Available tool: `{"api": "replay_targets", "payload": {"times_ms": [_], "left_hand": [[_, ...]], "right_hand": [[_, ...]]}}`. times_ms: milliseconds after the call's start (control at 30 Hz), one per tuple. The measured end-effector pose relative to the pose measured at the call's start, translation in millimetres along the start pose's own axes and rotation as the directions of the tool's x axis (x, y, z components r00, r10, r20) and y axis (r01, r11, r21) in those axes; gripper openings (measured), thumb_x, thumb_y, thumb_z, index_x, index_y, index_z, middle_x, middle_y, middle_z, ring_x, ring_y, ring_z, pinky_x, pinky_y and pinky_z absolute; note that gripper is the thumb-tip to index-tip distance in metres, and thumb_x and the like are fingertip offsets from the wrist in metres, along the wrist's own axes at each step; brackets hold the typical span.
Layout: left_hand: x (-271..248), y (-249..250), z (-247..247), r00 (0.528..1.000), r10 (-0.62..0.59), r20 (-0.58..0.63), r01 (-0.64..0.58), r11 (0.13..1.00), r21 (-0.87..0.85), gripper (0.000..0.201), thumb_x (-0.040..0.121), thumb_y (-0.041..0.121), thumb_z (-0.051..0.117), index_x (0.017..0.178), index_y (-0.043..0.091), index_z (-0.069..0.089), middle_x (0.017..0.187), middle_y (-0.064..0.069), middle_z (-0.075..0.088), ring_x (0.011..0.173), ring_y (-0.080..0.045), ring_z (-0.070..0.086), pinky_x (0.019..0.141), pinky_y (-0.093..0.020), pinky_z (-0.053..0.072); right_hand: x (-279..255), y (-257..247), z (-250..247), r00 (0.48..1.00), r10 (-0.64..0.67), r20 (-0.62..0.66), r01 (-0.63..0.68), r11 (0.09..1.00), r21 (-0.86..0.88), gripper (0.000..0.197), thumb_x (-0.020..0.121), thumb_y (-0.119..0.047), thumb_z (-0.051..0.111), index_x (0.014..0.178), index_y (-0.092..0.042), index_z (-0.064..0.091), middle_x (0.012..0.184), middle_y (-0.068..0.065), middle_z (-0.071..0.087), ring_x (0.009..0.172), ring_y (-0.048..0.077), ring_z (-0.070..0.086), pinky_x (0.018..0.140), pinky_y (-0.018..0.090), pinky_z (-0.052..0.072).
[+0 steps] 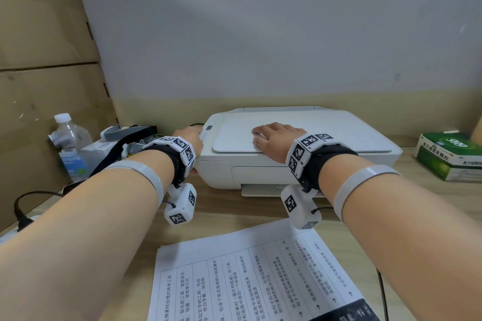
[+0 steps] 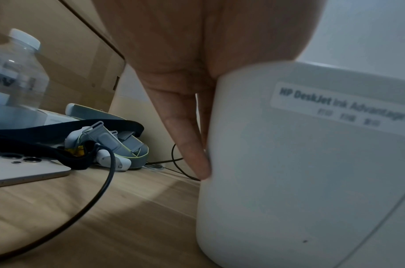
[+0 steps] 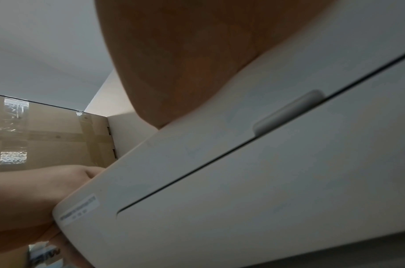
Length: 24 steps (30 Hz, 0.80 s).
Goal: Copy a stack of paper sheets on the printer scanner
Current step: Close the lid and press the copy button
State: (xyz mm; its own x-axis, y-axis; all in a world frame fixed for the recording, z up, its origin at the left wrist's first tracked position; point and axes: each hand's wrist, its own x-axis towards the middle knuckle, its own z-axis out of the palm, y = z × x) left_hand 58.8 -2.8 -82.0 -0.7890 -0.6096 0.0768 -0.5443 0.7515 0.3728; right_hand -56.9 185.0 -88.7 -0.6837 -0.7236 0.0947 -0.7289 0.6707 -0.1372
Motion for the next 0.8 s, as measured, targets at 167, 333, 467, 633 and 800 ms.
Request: {"api": "replay_targets", "payload": {"times_ms": [167, 333, 467, 633, 800], "left_hand": [[0.3, 0.4, 0.5, 1.0, -0.022, 0.003, 0.022, 1.0, -0.022, 0.04, 0.096, 0.002, 0.031, 0.128, 0.007, 0.054, 0.12, -0.021, 0.06, 0.099, -0.04, 0.062, 0.088, -0.049, 0.054], [3.2, -0.2, 0.5, 1.0, -0.01, -0.005, 0.01, 1.0, -0.007, 0.042, 0.096, 0.001, 0.031, 0.131, 0.009, 0.052, 0.123, -0.019, 0.058, 0.089, -0.034, 0.056, 0.082, -0.041, 0.053], [2.7, 0.4, 1.1, 1.0, -0.01, -0.018, 0.01, 1.0, 0.006, 0.042, 0.096, 0.001, 0.029, 0.133, 0.008, 0.05, 0.128, -0.018, 0.057, 0.095, -0.035, 0.057, 0.086, -0.041, 0.053], [-2.9, 4.8, 0.5, 1.0, 0.004, -0.018, -0.004, 1.0, 0.018, 0.038, 0.099, 0.003, 0.028, 0.128, 0.005, 0.052, 0.128, -0.021, 0.056, 0.096, -0.036, 0.057, 0.09, -0.044, 0.052], [1.2, 1.0, 2.0, 0.999, -0.034, -0.014, 0.033, 0.997, -0.069, 0.04, 0.097, 0.002, 0.029, 0.129, 0.009, 0.052, 0.126, -0.019, 0.055, 0.103, -0.04, 0.058, 0.09, -0.05, 0.053]], "right_hand": [[0.5, -0.2, -0.4, 1.0, 0.004, 0.001, -0.004, 1.0, -0.005, 0.05, 0.098, -0.048, 0.022, 0.147, -0.036, 0.031, 0.154, -0.004, 0.033, 0.141, 0.024, 0.031, 0.112, 0.046, 0.027], [1.7, 0.6, -0.1, 1.0, -0.001, 0.009, 0.001, 1.0, -0.01, 0.051, 0.098, -0.048, 0.023, 0.147, -0.036, 0.03, 0.155, -0.003, 0.032, 0.141, 0.025, 0.032, 0.112, 0.047, 0.028], [1.3, 0.6, -0.8, 1.0, 0.004, 0.013, -0.004, 1.0, -0.014, 0.05, 0.098, -0.048, 0.023, 0.147, -0.036, 0.031, 0.155, -0.003, 0.032, 0.141, 0.025, 0.031, 0.112, 0.047, 0.027], [1.1, 1.6, 0.0, 1.0, -0.001, 0.006, 0.001, 1.0, 0.002, 0.051, 0.098, -0.048, 0.023, 0.146, -0.036, 0.032, 0.155, -0.003, 0.032, 0.142, 0.025, 0.03, 0.113, 0.047, 0.026], [1.1, 1.3, -0.3, 1.0, -0.002, 0.006, 0.002, 1.0, 0.001, 0.051, 0.098, -0.049, 0.023, 0.146, -0.036, 0.032, 0.154, -0.003, 0.033, 0.141, 0.026, 0.031, 0.111, 0.046, 0.027]]}}
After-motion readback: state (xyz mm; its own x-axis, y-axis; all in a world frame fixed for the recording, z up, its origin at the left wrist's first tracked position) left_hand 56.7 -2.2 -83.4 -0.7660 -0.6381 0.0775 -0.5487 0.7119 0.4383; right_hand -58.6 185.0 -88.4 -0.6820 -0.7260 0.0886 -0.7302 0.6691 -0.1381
